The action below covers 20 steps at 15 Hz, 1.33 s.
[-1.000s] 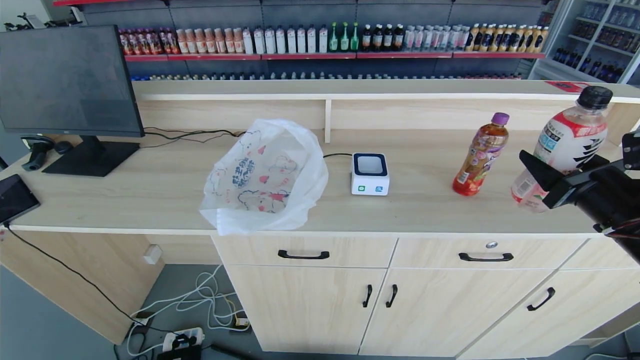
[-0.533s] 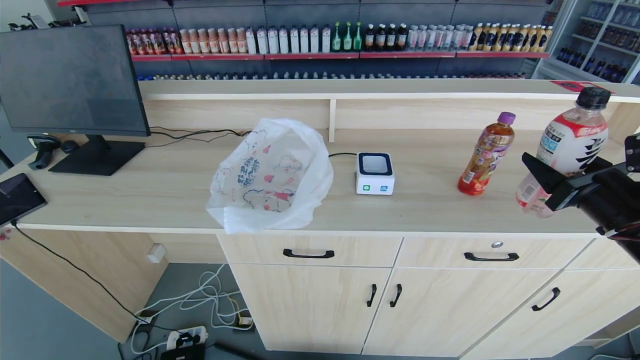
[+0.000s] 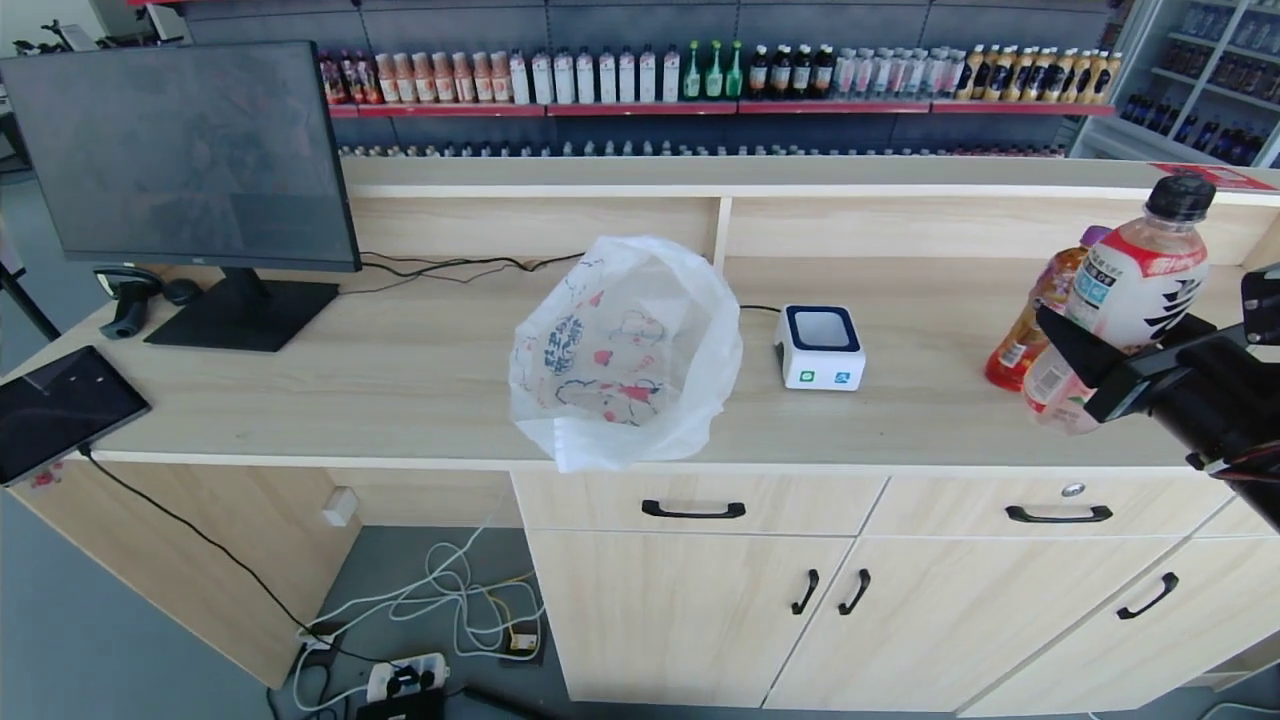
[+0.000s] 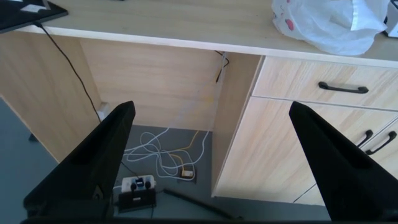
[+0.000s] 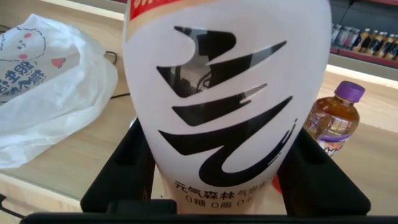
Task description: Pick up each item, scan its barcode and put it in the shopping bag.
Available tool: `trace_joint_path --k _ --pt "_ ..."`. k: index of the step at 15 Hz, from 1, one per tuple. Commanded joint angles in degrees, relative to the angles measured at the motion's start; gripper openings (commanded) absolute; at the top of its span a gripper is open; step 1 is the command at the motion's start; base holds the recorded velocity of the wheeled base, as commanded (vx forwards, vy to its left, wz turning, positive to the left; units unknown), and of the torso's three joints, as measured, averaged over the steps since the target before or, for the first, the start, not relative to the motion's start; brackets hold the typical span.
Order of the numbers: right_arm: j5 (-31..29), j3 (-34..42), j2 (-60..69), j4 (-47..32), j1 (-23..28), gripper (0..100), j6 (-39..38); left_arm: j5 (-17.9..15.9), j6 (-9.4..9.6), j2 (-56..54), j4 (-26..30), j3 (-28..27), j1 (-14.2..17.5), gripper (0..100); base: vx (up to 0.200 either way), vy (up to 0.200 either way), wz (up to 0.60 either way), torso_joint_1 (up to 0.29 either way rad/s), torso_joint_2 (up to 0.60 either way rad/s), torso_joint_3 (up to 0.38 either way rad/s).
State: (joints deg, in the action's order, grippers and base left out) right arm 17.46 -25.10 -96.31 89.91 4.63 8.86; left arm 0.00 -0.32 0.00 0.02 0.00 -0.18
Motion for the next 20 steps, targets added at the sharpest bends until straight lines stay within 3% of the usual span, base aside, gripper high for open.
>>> trace_joint_path --k 1,12,20 --pt "0.0 0.2 -0.3 0.1 0.0 0 0.0 0.0 -0.03 0.0 0.0 0.0 0.0 100 0.000 0.200 0.00 0.022 0.01 -0.007" --pt "0.0 0.2 -0.1 0.1 -0.1 0 0.1 0.0 -0.03 0.0 0.0 0.0 0.0 100 0.000 0.200 0.00 0.006 0.01 0.000" --pt "0.0 -0.6 -1.1 0.1 -0.9 0 0.1 0.0 -0.03 0.0 0.0 0.0 0.0 100 0.000 0.000 0.00 0.000 0.00 0.000"
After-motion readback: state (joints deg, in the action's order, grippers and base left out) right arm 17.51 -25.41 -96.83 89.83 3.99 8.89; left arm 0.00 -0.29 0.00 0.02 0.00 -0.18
